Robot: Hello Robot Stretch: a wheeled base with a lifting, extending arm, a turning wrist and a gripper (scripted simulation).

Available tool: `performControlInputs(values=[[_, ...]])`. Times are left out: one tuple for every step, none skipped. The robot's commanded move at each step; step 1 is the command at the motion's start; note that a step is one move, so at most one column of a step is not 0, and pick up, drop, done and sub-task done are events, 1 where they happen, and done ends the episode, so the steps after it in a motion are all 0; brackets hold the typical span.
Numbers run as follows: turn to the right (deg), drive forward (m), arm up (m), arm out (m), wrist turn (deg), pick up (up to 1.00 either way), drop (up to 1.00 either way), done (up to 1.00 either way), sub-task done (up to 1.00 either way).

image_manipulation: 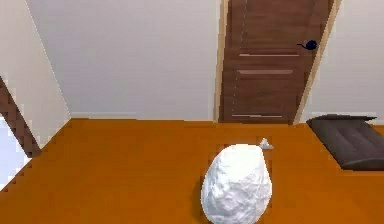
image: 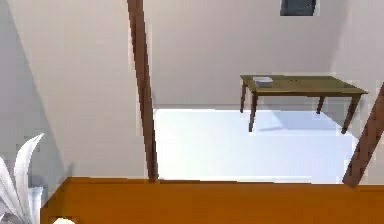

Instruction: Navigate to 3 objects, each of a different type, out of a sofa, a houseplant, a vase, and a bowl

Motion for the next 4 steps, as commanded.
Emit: performControlInputs(values=[[36.0,0.00,0.00,0.00,0.0,0.00,0.00,0.00,0.00],[0.0,0.35,0.00,0.00,0.0,0.00,0.00,0.00,0.00],[-27.0,0.00,0.00,0.00,0.0,0.00,0.00,0.00,0.00],[0.0,1.00,0.00,0.00,0.0,0.00,0.00,0.00,0.00]])
